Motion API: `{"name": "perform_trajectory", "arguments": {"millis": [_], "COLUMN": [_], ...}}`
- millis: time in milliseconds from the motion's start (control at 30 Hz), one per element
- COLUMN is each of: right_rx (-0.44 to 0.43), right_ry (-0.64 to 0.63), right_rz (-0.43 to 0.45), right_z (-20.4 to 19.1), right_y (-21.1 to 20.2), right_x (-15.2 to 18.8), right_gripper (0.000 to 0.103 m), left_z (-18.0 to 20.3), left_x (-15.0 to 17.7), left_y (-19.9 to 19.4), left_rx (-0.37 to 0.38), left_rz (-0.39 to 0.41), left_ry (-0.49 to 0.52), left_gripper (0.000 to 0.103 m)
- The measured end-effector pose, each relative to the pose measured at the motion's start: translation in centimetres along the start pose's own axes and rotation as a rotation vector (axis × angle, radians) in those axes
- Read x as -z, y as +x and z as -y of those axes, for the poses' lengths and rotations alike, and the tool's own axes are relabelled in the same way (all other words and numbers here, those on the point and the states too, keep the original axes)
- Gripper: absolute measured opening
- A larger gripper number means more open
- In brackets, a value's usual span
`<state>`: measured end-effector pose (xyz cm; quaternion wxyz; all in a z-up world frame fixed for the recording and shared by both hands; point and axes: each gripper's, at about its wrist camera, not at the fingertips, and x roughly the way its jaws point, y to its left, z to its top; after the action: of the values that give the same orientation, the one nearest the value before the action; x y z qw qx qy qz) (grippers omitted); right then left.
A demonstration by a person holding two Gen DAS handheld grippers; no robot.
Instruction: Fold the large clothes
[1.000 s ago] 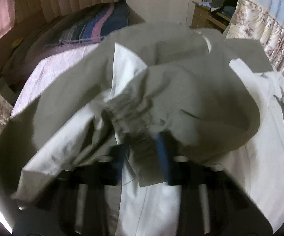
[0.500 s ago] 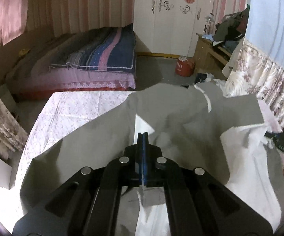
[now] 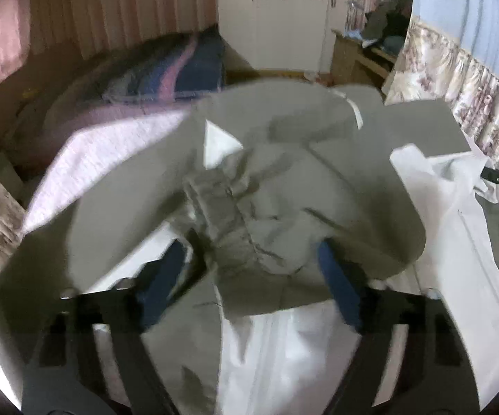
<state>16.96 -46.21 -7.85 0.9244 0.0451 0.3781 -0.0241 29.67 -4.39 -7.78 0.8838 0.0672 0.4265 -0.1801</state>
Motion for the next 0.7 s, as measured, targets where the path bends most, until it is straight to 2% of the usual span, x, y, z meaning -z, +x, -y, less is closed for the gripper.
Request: {"name": "perform_trajectory", "arguments": {"millis": [33,100,133,167,200,267,367,433,500,600,700], "right_rx": [0.001,-0.001,0.001,0.007,0.013,0.051,0.119,0.165,0.188,0.190,0.166], "right_ry": [-0.005,-0.014,-0.020,-0.029,-0.043,-0.077,-0.094,-0.126,-0.163,-0.273,-0.345], "right_rz": [-0.003,-0.009,-0.015,-0.022,-0.028,-0.008,0.080,0.152,0.184,0.152,0.050], "right_z": [-0.1,-0.3,-0.3,-0.4,-0.6,-0.9,-0.9,-1.2,-1.6,-3.1,-4.5], "right_y": [0.1,0.3,0.5,0.8,1.0,0.9,-1.0,-3.1,-4.8,-6.5,-5.5], "right_x": [0.0,0.0,0.0,0.0,0.0,0.0,-0.3,-0.5,-0.2,2.0,4.9], "right_gripper": [0.008,0.008,0.008,0.008,0.008,0.005,0.002,0.001,0.001,0.001,0.001], "left_z": [-0.1,0.0,0.0,0.0,0.1,0.2,0.3,-0.2,-0.5,-0.8,-0.8], "left_x": [0.1,0.5,0.5,0.3,0.0,-1.2,-3.4,-4.9,-6.2,-6.5,-4.1], "left_y": [0.9,2.3,2.8,3.3,3.4,3.2,1.9,0.8,-0.6,-1.2,0.3], "left_rx": [0.035,0.055,0.059,0.062,0.071,0.094,0.075,0.107,0.118,0.113,0.065], "left_rz": [-0.036,-0.075,-0.086,-0.090,-0.091,-0.083,-0.017,0.022,0.075,0.090,0.020], "left_ry": [-0.011,-0.019,-0.021,-0.027,-0.029,-0.023,0.001,-0.016,-0.023,-0.021,0.021], "left_gripper": [0.054,0.051,0.049,0.043,0.034,0.029,0.028,0.028,0.028,0.028,0.028]}}
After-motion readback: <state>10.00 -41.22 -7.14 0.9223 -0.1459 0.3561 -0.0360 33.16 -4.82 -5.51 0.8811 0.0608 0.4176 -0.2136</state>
